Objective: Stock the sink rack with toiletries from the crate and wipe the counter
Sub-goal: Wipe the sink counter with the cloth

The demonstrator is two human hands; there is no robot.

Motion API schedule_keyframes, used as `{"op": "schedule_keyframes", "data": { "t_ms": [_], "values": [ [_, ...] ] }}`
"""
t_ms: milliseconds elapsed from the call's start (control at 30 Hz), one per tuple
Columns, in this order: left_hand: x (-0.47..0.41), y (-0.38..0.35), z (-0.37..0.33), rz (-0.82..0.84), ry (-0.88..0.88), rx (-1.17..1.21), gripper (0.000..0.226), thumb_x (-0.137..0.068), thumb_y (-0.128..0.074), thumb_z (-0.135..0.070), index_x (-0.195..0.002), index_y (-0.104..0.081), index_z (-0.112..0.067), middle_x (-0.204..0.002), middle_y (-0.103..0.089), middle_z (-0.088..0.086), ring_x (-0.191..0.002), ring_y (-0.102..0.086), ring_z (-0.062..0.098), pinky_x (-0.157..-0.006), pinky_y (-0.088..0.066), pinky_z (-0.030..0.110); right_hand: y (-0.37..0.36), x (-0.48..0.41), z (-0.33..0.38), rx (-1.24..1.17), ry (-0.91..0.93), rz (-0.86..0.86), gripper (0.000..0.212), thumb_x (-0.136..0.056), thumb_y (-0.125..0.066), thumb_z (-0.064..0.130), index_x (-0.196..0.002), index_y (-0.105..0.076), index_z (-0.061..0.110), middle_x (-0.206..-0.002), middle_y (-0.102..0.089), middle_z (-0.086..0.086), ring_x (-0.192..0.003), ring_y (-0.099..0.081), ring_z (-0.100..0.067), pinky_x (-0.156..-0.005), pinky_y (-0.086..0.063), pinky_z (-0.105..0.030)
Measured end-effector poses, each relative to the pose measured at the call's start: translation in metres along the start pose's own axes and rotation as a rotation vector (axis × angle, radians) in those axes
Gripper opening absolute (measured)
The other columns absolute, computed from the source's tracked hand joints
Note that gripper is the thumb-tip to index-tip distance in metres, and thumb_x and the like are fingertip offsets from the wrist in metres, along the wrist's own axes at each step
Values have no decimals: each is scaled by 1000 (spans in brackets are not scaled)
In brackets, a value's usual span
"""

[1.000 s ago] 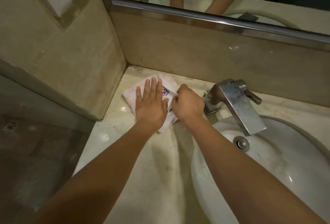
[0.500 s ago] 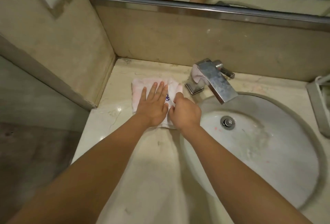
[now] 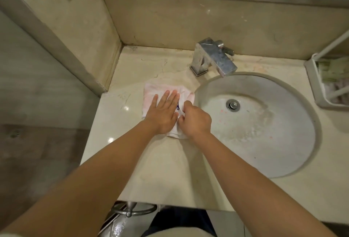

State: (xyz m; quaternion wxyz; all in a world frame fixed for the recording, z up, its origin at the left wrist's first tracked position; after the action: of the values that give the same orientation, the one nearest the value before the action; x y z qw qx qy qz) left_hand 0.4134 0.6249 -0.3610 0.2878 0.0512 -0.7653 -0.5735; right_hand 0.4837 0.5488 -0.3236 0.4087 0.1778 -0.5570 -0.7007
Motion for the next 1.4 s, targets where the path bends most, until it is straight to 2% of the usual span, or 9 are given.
{"op": "schedule_keyframes", "data": {
  "t_ms": [500,933,1067,1167,1300,1400],
  "values": [
    [81,-44,-32,32,-51,2,62,-104,-19,-36,-151,17,-18,-159,24,-2,-146,22,18,-119,11,47,-19,98,-3,33,0,22,26,-91,-49,22,-117,-50,16,-101,-66,-4,-93,-62,-27,-63,-32,-29],
    [124,-66,-72,39,-67,-17,64,-103,-19,-39,-152,15,-18,-160,22,0,-146,22,19,-118,11,46,-20,153,-27,36,-12,59,22,-92,-49,24,-113,-50,17,-98,-66,-5,-89,-61,-28,-62,-35,-30],
    [123,-65,-86,21,-49,-7,66,-102,-22,-46,-154,8,-20,-161,17,-1,-148,15,21,-119,2,47,-12,157,-44,31,-53,71,16,-89,-51,23,-105,-52,17,-96,-65,-4,-88,-61,-27,-61,-35,-30],
    [120,-58,-100,-12,-50,-36,67,-99,-29,-49,-155,-3,-20,-163,4,1,-148,1,26,-116,-13,47,-2,156,-61,23,-83,70,15,-87,-52,22,-102,-53,18,-97,-65,-3,-92,-61,-27,-62,-34,-29],
    [103,-40,-118,-73,-51,-41,61,-93,-45,-50,-146,-30,-23,-151,-26,4,-135,-26,28,-100,-33,43,12,149,-85,57,-100,64,18,-87,-52,21,-104,-54,19,-100,-65,-3,-93,-60,-26,-64,-32,-28],
    [84,-32,-134,-51,-49,-13,53,-91,-53,-44,-137,-42,-21,-135,-40,5,-123,-35,28,-84,-41,38,23,141,-103,100,-99,64,18,-86,-52,19,-104,-54,19,-99,-65,-2,-92,-60,-26,-64,-33,-29]
  ]
}}
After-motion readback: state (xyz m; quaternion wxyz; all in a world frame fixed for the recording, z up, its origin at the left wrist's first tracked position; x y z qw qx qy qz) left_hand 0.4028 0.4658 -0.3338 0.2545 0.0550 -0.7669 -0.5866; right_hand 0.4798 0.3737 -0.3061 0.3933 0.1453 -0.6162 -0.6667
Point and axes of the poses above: each hand's wrist, its own x-axis away from the middle knuckle, its own y-axis out of the back of the hand, z = x × y, the point moved 8 cm from there along -x, towards the middle knuckle
